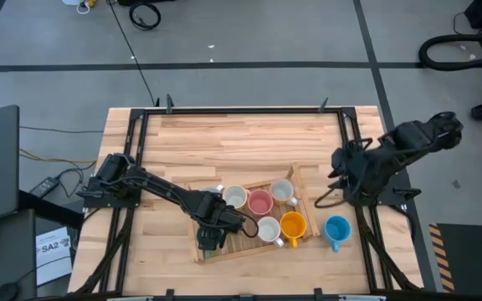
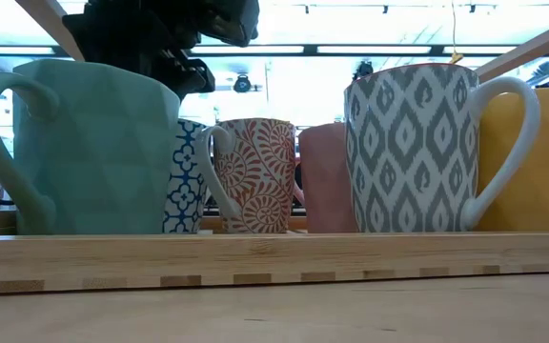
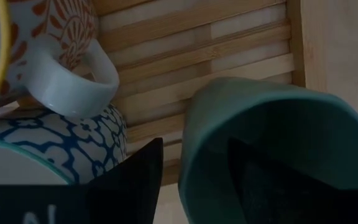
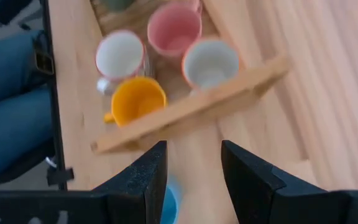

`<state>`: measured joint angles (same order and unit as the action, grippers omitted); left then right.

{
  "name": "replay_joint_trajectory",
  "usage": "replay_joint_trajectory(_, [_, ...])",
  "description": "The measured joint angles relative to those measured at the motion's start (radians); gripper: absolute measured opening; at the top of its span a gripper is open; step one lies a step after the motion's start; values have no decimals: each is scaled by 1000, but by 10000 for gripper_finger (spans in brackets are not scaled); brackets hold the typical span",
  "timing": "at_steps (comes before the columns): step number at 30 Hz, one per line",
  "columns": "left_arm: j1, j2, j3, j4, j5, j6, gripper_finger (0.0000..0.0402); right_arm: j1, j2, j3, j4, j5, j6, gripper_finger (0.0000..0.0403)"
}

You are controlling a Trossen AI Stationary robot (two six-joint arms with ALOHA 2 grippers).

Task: Place coffee mugs
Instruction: Put the blue mug on the shelf

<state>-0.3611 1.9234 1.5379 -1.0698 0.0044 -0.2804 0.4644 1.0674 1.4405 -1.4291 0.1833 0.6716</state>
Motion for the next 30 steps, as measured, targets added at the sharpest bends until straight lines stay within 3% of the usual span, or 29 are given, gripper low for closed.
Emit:
replay_joint_trajectory(9, [0,-11,28,-15,0,-22,185,103,-67,-223,45,-56,147,157])
replay_joint_trajectory(30, [0,-9,282,-132,-2,15,185,202,-74,-572,343,-211,149,157])
